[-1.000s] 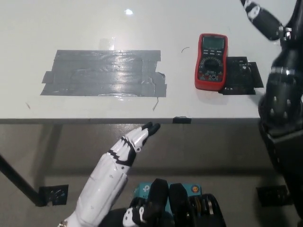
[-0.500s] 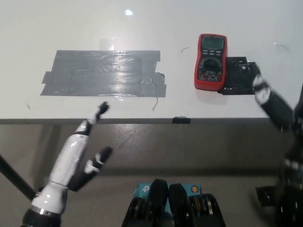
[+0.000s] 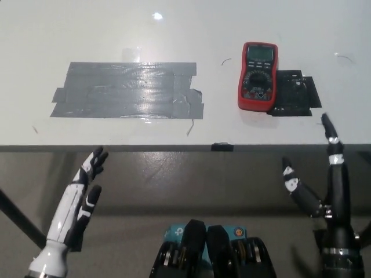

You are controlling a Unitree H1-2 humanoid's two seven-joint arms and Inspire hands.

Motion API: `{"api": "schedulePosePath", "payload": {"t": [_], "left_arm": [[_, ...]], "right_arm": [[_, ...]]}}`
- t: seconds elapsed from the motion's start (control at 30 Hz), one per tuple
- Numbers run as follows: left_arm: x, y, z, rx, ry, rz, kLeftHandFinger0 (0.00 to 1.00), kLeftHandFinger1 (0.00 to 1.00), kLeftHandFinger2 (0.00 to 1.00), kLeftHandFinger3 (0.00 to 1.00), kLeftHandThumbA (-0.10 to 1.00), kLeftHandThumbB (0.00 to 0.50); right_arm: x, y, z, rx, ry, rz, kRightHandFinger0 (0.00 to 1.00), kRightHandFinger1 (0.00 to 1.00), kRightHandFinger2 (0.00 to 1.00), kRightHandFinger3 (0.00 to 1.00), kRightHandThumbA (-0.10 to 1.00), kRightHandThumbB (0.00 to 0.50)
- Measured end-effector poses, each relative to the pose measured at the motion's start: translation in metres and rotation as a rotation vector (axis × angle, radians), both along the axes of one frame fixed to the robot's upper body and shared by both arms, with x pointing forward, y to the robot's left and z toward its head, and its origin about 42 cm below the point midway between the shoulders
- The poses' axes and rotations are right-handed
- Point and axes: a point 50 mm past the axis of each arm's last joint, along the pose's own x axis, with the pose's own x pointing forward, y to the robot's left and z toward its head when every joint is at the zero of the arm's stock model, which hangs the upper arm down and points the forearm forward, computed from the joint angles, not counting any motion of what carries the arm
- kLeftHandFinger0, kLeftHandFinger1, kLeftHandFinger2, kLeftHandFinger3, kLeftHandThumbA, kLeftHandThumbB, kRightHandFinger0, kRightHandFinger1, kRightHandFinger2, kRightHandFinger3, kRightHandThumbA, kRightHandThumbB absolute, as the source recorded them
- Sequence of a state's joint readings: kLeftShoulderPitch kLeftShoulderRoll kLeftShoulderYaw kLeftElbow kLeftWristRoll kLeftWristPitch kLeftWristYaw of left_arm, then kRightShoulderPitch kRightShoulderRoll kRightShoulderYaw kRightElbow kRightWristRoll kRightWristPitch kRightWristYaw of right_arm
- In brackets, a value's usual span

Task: The robot first picks the multimeter with right hand and then unfolds the black stand on the back of it using left hand

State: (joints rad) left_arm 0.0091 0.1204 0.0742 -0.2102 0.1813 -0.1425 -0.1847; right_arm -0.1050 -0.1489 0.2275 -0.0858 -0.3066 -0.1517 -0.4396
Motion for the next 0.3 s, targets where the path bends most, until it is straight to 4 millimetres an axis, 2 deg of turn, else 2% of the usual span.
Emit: {"api": "schedulePosePath", "payload": {"t": [0.1,0.3], "left_arm": [[-0.008,0.001,-0.01,-0.017,0.038,0.009,1.0,1.0,1.0,1.0,1.0,0.075],[-0.021,0.001,-0.022,-0.043,0.081,0.019,1.0,1.0,1.0,1.0,1.0,0.074]], "right_arm": [[-0.002,-0.005,-0.009,-0.012,0.023,-0.006,1.0,1.0,1.0,1.0,0.7,0.11],[-0.012,-0.009,-0.019,-0.031,0.039,-0.005,1.0,1.0,1.0,1.0,0.72,0.138]]}}
